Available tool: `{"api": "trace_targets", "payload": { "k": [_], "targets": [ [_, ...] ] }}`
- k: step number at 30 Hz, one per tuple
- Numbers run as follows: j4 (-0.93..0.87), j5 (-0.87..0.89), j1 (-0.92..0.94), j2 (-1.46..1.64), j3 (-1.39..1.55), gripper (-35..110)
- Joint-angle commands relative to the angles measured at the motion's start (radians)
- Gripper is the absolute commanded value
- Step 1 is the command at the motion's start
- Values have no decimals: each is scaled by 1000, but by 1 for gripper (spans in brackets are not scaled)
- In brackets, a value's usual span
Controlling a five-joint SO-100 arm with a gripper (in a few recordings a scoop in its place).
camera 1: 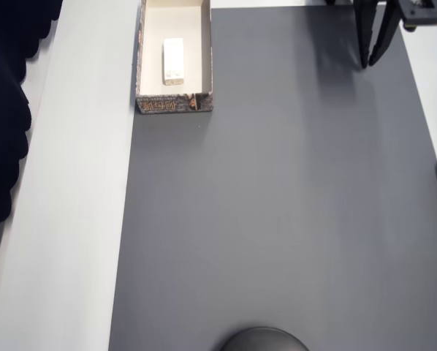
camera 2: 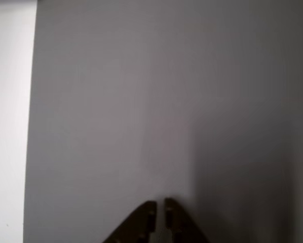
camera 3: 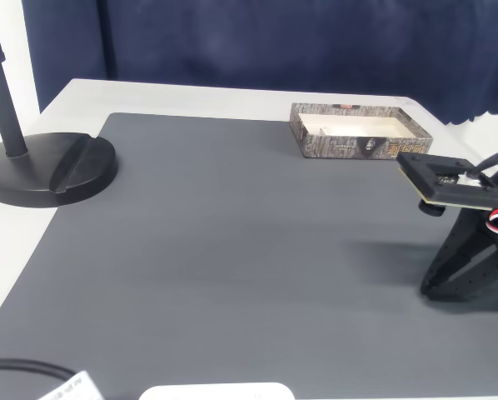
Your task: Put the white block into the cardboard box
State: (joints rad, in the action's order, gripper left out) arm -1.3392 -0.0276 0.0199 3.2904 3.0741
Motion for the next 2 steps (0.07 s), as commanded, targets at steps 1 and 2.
{"api": "trace_targets", "payload": {
  "k": [1,2],
  "targets": [
    [8,-8,-8,35,18,-2],
    [8,-8,-8,35,18,-2]
  ]
}}
